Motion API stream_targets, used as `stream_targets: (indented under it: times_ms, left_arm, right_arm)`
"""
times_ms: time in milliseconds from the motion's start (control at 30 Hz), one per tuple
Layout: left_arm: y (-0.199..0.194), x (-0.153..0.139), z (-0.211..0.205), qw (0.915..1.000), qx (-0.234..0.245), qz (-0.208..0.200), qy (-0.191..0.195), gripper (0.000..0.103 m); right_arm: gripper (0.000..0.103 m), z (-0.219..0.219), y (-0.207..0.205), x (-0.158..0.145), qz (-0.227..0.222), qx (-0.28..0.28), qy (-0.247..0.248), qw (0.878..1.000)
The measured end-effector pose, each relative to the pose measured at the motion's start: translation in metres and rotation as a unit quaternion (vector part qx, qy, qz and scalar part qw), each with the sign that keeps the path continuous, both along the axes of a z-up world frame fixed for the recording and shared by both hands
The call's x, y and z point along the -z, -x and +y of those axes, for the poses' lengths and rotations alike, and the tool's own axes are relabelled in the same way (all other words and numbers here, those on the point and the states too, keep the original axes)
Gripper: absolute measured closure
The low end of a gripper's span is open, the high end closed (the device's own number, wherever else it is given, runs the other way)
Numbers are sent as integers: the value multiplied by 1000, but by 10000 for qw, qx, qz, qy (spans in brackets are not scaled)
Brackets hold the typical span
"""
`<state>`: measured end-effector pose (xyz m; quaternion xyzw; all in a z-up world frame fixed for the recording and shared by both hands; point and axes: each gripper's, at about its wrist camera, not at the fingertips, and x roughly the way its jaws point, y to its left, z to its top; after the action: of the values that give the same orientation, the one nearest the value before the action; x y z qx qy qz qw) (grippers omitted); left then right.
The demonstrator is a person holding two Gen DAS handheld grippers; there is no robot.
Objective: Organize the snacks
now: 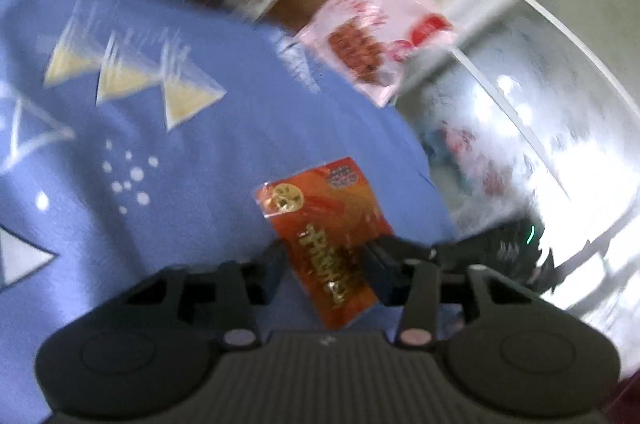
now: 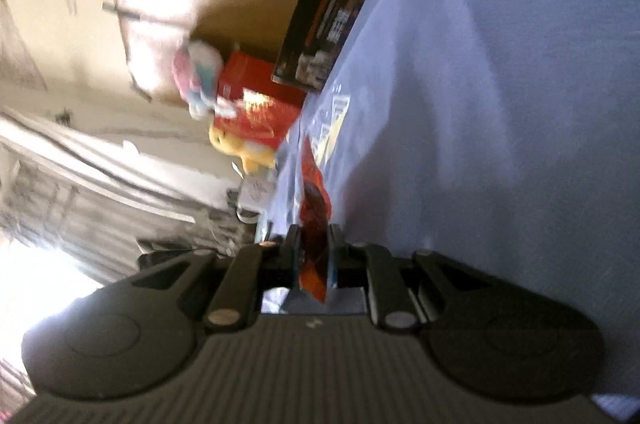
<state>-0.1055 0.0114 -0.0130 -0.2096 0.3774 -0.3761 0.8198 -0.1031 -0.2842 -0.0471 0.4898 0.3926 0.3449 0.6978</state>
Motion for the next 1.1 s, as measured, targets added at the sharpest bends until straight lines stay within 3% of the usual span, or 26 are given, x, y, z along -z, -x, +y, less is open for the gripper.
stream_targets:
  times_ms: [133, 267, 500, 600, 700, 833, 900, 1000, 1100]
  left_arm:
    - [27, -1, 13, 9993, -55, -343, -99, 64]
    - [41, -2, 38, 9996, -243, -59, 108, 64]
    - [60, -15, 75, 9966, -729, 378, 9, 61]
    - [54, -32, 82, 9966, -772, 280, 116, 56]
    - [34, -41, 75, 9965, -782, 262, 169, 43]
    - [-5, -27, 52, 9958, -595, 619, 326, 42]
    - [-16, -19, 42, 9961, -614, 620, 92, 42]
    - [-23, -10, 50, 9958, -653, 638, 111, 57]
    - [-12, -7, 88, 9926, -973, 694, 229, 64]
  right_arm:
    - [87, 12, 3, -2, -101, -230, 178, 9995]
    - [87, 31, 1, -6, -146, -534, 347, 9979]
    - [87, 69, -2, -10, -182, -1106, 409, 9929]
    - [88, 63, -9, -18, -321, -916, 255, 9949]
    - [88, 55, -15, -29, -509, -608, 190, 9967]
    - [88, 46, -20, -36, -601, -197, 335, 9974]
    - [88, 40, -19, -36, -655, 17, 538, 9964]
    - [88, 32, -20, -30, -538, 138, 703, 9960]
    - [88, 30, -22, -23, -464, 76, 747, 9961]
